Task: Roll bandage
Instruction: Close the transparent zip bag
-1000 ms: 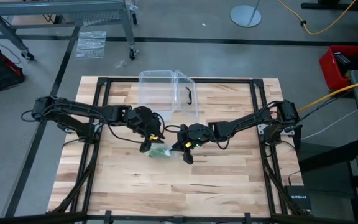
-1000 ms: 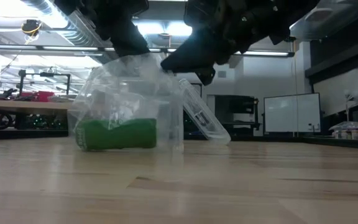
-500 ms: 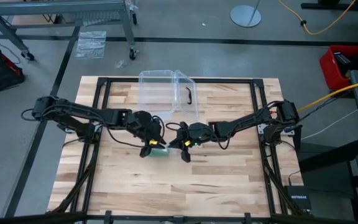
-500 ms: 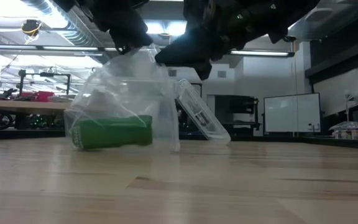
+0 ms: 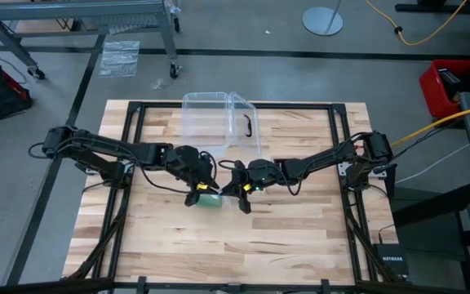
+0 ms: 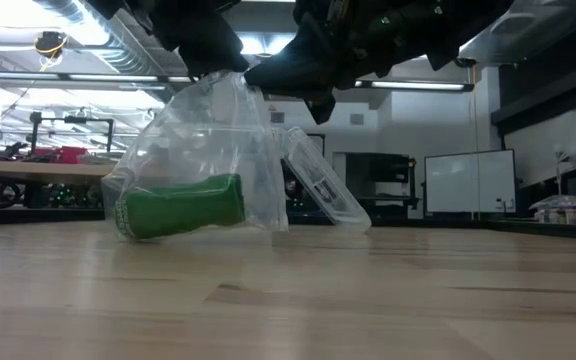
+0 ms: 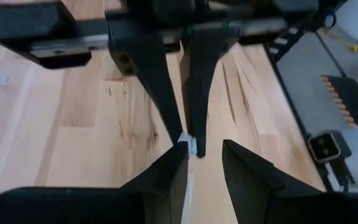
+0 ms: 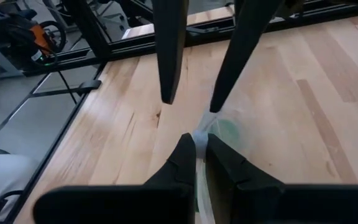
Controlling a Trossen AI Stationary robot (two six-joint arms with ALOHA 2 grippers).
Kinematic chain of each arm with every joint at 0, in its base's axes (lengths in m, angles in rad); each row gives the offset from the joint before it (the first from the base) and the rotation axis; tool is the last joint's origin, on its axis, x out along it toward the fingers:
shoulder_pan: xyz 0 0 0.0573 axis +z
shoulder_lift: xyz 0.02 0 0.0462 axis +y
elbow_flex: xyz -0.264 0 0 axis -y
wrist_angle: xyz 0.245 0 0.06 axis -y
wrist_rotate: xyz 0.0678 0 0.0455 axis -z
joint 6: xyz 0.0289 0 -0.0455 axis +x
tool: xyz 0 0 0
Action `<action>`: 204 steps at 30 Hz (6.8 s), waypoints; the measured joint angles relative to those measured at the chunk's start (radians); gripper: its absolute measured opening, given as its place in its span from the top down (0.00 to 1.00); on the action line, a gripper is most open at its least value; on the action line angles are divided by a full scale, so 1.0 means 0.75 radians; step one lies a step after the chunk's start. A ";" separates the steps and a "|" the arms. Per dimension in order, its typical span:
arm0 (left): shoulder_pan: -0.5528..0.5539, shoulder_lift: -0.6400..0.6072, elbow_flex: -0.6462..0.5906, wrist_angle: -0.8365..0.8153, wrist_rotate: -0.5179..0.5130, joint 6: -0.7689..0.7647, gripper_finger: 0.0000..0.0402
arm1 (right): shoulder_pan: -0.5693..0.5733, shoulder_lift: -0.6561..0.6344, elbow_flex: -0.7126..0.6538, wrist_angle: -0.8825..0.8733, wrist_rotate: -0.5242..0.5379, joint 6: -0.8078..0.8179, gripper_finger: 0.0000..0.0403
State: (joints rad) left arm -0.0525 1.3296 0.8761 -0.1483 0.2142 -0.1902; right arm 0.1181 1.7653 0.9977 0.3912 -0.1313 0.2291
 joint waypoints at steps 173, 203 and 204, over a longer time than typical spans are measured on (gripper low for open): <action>-0.014 -0.025 0.006 -0.117 0.004 0.219 1.00 | -0.001 -0.002 0.001 0.203 -0.013 0.001 0.79; -0.014 -0.027 0.004 -0.100 0.017 0.149 1.00 | -0.001 -0.002 0.001 0.182 -0.010 0.002 0.71; -0.014 -0.027 0.004 -0.100 0.017 0.149 1.00 | -0.001 -0.002 0.001 0.182 -0.010 0.002 0.70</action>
State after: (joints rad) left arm -0.0628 1.3094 0.8791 -0.2234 0.2272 -0.0788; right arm 0.1173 1.7641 0.9985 0.5276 -0.1390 0.2306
